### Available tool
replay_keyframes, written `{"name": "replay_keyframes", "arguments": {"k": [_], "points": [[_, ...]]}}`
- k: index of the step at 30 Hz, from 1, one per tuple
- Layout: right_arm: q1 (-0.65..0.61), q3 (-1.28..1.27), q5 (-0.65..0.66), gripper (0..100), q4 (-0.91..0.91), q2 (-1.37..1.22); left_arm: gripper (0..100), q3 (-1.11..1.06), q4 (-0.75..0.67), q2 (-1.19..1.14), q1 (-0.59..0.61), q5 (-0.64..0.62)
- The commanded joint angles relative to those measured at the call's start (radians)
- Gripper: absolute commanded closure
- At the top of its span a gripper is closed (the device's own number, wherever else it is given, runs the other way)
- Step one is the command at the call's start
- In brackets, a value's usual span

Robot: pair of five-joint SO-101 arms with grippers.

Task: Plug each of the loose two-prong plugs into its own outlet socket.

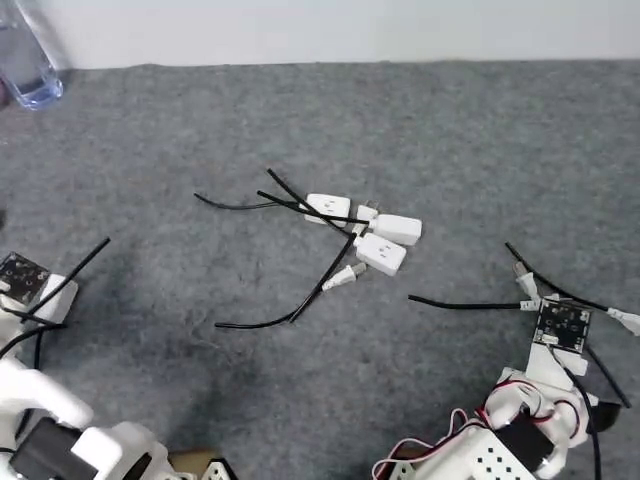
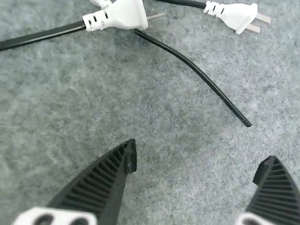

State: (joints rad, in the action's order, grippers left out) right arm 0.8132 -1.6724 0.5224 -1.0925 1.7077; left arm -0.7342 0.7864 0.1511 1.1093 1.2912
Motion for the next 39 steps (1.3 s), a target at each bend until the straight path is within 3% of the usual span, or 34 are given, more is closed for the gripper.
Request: {"name": "replay_keyframes", "arguments": {"k": [1,6,15,18,21,23,27,31,34,39], "points": [[-0.007,-0.017,0.009,62.3,-0.01,-0.002,95,0.004,-0.034,0.041,0.008,0.003],[-0.007,-0.017,0.009,62.3,-0.01,-0.002,70,0.021,0.006,0.043,0.04,0.008],[-0.007,-0.017,0.009,62.3,-0.01,-0.002,68,0.062,0.058,0.044,0.037,0.003],[-0.015,-0.017,0.009,62.3,-0.004,0.007,68,0.165,0.278,0.089,0.017,0.0],[-0.128,0.002,0.052,62.3,0.004,0.008,69,0.236,0.563,0.173,-0.063,-0.008],[-0.216,0.055,0.098,62.3,-0.036,0.008,69,0.219,0.644,0.226,-0.144,-0.066],[-0.34,0.241,0.12,62.3,-0.139,0.002,69,0.065,0.546,0.321,-0.308,-0.295],[-0.426,0.42,0.267,62.3,-0.188,-0.002,69,-0.13,0.324,0.419,-0.454,-0.588],[-0.475,0.496,0.333,62.3,-0.179,-0.008,69,-0.278,0.186,0.497,-0.555,-0.807],[-0.547,0.543,0.371,62.3,-0.13,-0.154,69,-0.503,0.008,0.629,-0.675,-1.046]]}}
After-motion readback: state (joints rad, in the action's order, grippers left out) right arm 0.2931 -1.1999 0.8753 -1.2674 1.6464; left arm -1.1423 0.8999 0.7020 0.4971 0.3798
